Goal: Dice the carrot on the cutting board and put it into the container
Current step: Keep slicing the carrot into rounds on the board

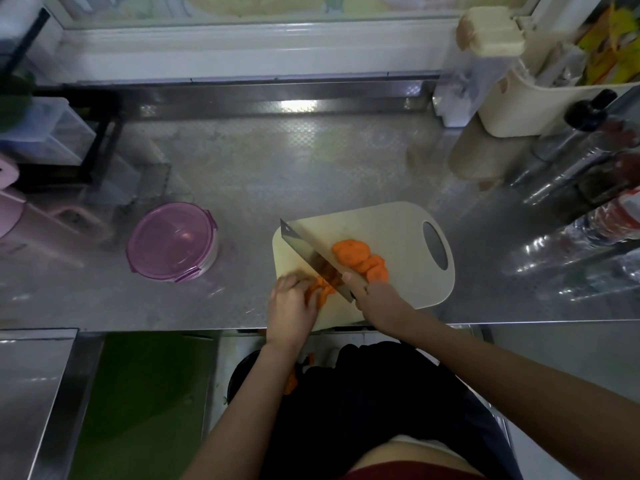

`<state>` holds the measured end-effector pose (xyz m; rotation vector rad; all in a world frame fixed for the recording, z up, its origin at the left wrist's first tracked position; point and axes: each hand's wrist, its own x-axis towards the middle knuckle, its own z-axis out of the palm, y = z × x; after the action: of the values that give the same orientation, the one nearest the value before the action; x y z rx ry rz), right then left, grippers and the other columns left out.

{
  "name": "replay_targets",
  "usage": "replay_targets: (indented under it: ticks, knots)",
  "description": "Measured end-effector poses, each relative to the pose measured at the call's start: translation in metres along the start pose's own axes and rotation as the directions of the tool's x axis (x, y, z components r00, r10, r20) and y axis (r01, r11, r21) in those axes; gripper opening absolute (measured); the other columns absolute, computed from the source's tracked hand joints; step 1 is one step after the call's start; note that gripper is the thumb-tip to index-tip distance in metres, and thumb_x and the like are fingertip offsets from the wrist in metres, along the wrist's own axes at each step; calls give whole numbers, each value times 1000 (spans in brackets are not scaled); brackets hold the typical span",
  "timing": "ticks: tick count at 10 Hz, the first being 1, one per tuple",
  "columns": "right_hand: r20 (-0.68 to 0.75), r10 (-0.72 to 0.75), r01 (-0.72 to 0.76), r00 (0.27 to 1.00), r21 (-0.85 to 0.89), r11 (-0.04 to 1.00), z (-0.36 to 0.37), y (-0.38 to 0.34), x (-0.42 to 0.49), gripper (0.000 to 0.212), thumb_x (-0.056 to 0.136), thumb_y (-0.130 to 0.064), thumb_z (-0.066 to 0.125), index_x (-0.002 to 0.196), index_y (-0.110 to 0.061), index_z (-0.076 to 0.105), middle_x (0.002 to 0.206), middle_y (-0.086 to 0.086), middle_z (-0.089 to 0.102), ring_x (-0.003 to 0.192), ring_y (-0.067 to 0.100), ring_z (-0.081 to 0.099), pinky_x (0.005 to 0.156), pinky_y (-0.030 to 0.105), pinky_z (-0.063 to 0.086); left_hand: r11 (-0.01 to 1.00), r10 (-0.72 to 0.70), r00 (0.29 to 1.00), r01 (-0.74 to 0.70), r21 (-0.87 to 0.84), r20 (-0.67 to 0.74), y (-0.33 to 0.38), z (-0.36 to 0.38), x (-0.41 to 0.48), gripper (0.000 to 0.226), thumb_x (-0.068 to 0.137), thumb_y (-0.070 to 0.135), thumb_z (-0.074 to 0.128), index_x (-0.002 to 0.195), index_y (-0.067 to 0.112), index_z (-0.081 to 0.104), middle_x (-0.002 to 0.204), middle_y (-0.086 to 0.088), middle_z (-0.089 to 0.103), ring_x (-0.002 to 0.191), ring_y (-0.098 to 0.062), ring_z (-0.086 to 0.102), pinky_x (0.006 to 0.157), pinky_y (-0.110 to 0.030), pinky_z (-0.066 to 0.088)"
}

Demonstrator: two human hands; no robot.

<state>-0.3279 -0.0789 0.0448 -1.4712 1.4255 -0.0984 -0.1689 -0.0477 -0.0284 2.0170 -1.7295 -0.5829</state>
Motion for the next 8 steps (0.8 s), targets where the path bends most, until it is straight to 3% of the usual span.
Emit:
replay_targets:
  ticks: [2,3,4,5,6,7,8]
  knots:
    - [5,-75,75,997,-131,989,4,-4,-1,41,102,-33,30,61,-31,33,62,-13,35,56,-2,33,54,3,35,999,-49,999,49,-24,8,4,4,-2,33,86,26,62,113,8,66,115,-4,58,112,-19,50,96,-30,44]
    - [46,-36,40,998,-94,995,7,-3,-7,36,100,-41,26,88,-21,53,68,-12,37,60,-2,34,57,11,33,999,-41,999,41,-27,-4,2,7,-4,31,85,24,64,110,6,67,110,-6,59,108,-21,52,92,-33,47]
    - [12,41,-41,999,7,999,14,-5,-6,53,100,-45,28,121,-4,54,87,2,58,78,18,55,76,28,36,999,-41,998,40,-31,-40,3,9,-7,28,83,19,67,106,3,68,108,-8,61,106,-24,55,88,-34,49]
    - [-8,55,-55,998,-195,979,23,3,7,48,102,-24,30,147,-8,23,119,19,55,106,31,57,75,34,37,999,-26,998,25,-20,-58,4,10,-9,26,78,14,71,101,1,70,104,-10,64,103,-27,59,85,-33,52]
    - [35,63,-58,997,-134,989,26,2,8,45,101,-33,30,141,-12,36,122,18,56,111,33,56,83,38,43,1000,-16,998,15,-17,-68,2,13,-10,25,75,12,75,97,1,71,99,-11,66,98,-28,62,81,-32,53]
    - [-28,129,-131,991,-108,985,29,3,11,50,101,-19,33,148,-13,19,121,22,53,107,35,56,85,40,46,1000,-12,996,11,-17,-93,3,13,-10,23,73,11,76,93,1,72,94,-10,67,97,-27,63,78,-29,53]
    - [-68,103,-113,992,-174,978,35,4,18,53,102,-14,29,151,-14,8,121,21,50,105,34,56,75,36,44,1000,-14,996,12,-18,-93,4,13,-10,20,74,9,74,92,0,72,96,-12,67,97,-29,63,77,-32,54]
